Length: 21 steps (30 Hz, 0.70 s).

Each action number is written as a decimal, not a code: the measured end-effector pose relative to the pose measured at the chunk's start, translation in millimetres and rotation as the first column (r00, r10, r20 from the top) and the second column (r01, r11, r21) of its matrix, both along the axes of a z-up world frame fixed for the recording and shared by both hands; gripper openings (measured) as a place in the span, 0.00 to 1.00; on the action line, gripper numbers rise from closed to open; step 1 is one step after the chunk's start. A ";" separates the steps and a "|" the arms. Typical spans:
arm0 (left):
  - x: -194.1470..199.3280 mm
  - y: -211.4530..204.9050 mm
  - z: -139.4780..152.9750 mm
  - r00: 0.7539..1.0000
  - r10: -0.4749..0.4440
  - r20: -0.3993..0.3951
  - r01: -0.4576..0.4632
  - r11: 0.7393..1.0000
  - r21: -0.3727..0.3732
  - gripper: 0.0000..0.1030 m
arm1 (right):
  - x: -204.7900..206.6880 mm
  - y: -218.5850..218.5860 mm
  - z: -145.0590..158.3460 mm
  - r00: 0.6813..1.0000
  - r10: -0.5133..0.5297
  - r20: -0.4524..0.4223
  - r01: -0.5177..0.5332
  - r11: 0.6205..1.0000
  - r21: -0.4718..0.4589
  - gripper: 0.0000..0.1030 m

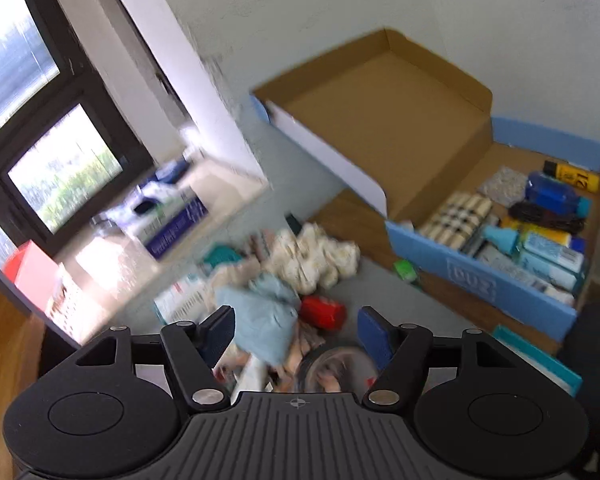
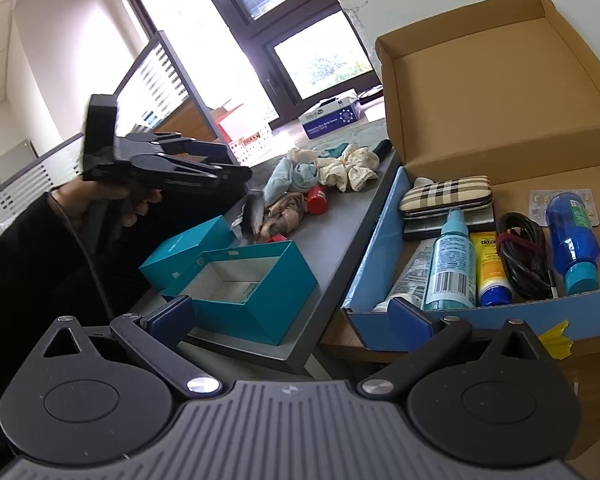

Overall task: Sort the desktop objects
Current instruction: 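Carry the tape roll with the left gripper into the teal box and release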

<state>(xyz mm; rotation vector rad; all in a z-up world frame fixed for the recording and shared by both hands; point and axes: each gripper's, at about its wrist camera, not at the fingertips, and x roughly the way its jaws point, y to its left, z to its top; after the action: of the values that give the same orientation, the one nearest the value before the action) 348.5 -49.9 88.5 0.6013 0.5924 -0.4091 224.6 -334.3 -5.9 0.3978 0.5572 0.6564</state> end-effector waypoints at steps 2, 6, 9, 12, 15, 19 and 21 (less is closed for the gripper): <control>-0.1 1.3 -6.7 1.000 0.003 -0.024 -0.003 1.000 0.011 0.68 | -1.1 0.6 -0.2 1.000 0.007 -0.006 -0.007 1.000 0.015 1.00; 7.7 5.1 -19.0 0.995 0.036 -0.089 -0.036 0.999 -0.007 0.91 | -7.1 2.3 2.8 1.000 0.021 0.003 -0.021 1.000 0.016 1.00; 13.0 -3.6 -29.7 0.996 0.047 -0.082 -0.045 0.999 0.029 0.98 | -10.7 -0.1 4.2 1.000 0.014 0.006 -0.014 1.000 0.014 1.00; 21.3 -12.4 -42.9 0.991 0.023 -0.134 -0.013 0.997 0.079 0.98 | -13.0 -3.2 3.1 1.000 0.002 -0.001 -0.002 1.000 0.013 1.00; 35.9 -19.3 -55.6 0.970 0.017 -0.244 0.010 0.994 0.108 0.98 | -13.0 -5.0 -0.1 1.000 -0.003 -0.015 0.003 1.000 0.017 1.00; 49.8 -17.9 -63.6 0.945 0.038 -0.324 -0.002 0.994 0.109 0.98 | -12.6 -7.6 -4.2 1.000 -0.007 -0.027 0.008 1.000 0.022 1.00; 53.9 -14.3 -64.7 0.936 0.046 -0.349 -0.013 0.995 0.094 0.98 | -12.9 -9.9 -5.6 1.000 -0.014 -0.027 0.015 1.000 0.024 1.00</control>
<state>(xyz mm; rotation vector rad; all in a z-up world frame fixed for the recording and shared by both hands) 402.3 -64.2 23.7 0.6093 0.9657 -0.4672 211.7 -344.2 -11.5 0.4335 0.5722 0.6447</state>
